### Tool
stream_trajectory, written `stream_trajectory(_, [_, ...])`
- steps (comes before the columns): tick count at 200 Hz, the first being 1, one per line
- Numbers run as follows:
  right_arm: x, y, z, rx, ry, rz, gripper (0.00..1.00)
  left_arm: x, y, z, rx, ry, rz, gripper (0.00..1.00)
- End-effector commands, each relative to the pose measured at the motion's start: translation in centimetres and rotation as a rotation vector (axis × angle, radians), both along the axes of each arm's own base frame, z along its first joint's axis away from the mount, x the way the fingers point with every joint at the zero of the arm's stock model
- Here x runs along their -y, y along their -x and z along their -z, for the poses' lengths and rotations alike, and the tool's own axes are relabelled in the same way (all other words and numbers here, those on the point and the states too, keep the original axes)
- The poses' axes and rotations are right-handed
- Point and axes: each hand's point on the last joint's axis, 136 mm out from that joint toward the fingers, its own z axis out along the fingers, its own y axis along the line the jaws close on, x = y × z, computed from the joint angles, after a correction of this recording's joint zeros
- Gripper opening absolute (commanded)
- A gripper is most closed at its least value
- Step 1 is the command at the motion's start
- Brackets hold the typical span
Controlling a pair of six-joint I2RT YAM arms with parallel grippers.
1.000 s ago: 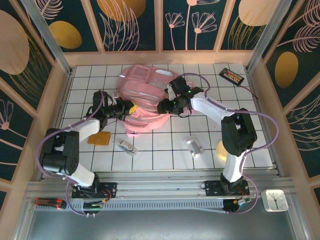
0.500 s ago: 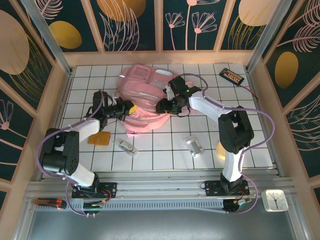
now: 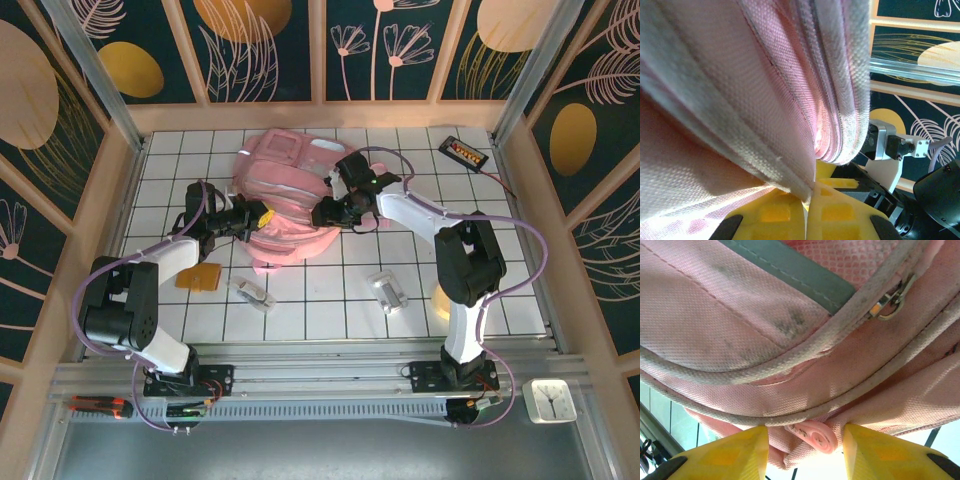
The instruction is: Pack books, pencil case, and school supplies into a backpack
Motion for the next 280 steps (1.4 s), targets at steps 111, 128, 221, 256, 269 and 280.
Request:
stream_trajectory(111, [-1.3,0.2,-1.9,0.052,-0.058,-0.030,0.25,0.0,0.1,-2.4,0.074,0.033,-0.001,0.00])
stream_trajectory(128, [-1.2,0.1,-2.0,0.054,-0.056,-0.026,0.23,-0.1,0.2,-2.3,0.072,0.030,-0.004,0.00])
stream_trajectory(221, [0.8,-0.6,-3.9,0.118,0.073,0.027,0.00,-0.4,0.3,-2.0,0.075,0.003,-0.015,0.00])
stream_trajectory(256, [4.0,-0.9,-3.7,0.165,0.232,0.100,0.00,-0.5,0.2,-2.1,0.081,-0.019,-0.017,0.00])
stream_trajectory(269, [5.5,-1.2,-3.6,0.181,0.303,0.140,0.00,-0.6,0.2,-2.1,0.081,-0.021,-0.019,0.00])
stream_trajectory(280, [6.8,-1.4,-3.5,0.197,0.360,0.177,0.00,-0.6,0.3,-2.1,0.081,-0.022,-0.021,0.00])
